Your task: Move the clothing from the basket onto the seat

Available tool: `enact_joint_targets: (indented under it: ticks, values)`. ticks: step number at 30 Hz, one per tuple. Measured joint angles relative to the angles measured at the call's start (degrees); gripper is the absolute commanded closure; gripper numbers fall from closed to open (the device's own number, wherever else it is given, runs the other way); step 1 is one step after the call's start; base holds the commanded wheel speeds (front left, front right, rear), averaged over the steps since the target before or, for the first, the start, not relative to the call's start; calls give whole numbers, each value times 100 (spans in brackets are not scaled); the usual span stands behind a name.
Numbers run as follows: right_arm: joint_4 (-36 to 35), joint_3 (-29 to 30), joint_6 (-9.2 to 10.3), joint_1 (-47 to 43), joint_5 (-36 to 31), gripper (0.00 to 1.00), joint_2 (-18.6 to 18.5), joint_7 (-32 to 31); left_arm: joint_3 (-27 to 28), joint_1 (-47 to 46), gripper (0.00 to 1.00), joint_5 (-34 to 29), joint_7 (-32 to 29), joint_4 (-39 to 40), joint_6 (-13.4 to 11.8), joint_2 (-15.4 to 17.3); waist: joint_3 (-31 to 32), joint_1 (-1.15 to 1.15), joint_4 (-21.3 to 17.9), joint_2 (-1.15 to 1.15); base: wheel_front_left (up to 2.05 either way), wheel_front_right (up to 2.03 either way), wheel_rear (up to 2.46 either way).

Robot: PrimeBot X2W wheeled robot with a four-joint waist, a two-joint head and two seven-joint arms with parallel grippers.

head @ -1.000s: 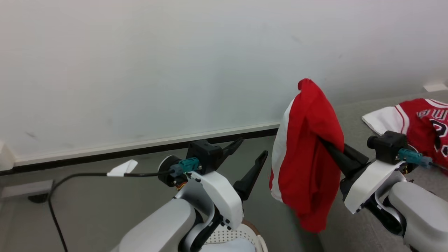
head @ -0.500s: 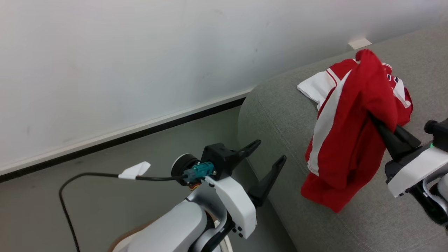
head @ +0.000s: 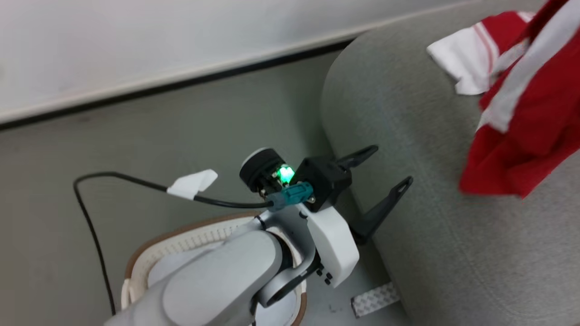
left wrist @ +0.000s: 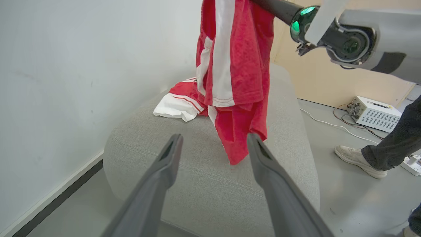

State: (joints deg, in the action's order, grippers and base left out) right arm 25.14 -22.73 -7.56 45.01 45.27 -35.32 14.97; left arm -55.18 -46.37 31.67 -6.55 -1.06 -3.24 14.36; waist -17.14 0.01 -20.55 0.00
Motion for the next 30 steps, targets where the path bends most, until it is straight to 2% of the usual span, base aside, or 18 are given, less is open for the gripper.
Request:
enact_joint_targets:
  ticks: [7, 11, 16, 17, 18, 19, 21, 25, 30]
  values:
    - [1046, 1135, 0, 1200, -350, 100, -322, -33, -23, -362, 0, -172, -111, 194, 43, 2, -814, 1, 479, 0, 0, 0, 0]
    - [2113, 1848, 0, 1767, -856, 100, -357, -53, -58, -470, 0, -210, -152, 316, 43, -59, -1207, 0, 753, 0, 0, 0, 0]
    - [3515, 2711, 0, 2121, -1648, 100, -191, -25, -88, -476, 0, -236, -192, 426, -33, -71, -1599, 0, 1069, 0, 0, 0, 0]
    - [3730, 2931, 0, 2159, -1777, 72, -188, -20, -97, -474, 0, -237, -197, 457, -38, -66, -1671, 0, 1123, 0, 0, 0, 0]
    - [3827, 3176, 0, 2162, -1920, 9, -174, -20, -98, -472, 0, -247, -201, 483, -67, -53, -1744, 0, 1174, 0, 0, 0, 0]
    - [3844, 3459, 0, 2156, -2112, 0, -142, -19, -90, -471, 0, -252, -201, 498, -86, -22, -1812, 0, 1219, 0, 0, 0, 0]
    - [3679, 4058, 0, 2041, -2468, 0, 15, -12, -45, -464, 0, -307, -186, 500, -143, 94, -1915, 0, 1295, 0, 0, 0, 0]
    - [2818, 4910, 0, 1468, -3289, 0, 872, -3, 108, -461, 0, -386, -36, 497, -238, 281, -1908, 0, 1277, 0, 0, 0, 0]
    - [1659, 5325, 0, 720, -3999, 0, 1631, 0, 282, -340, 0, -275, 146, 403, -289, 422, -1596, -1, 1156, 0, 0, 0, 0]
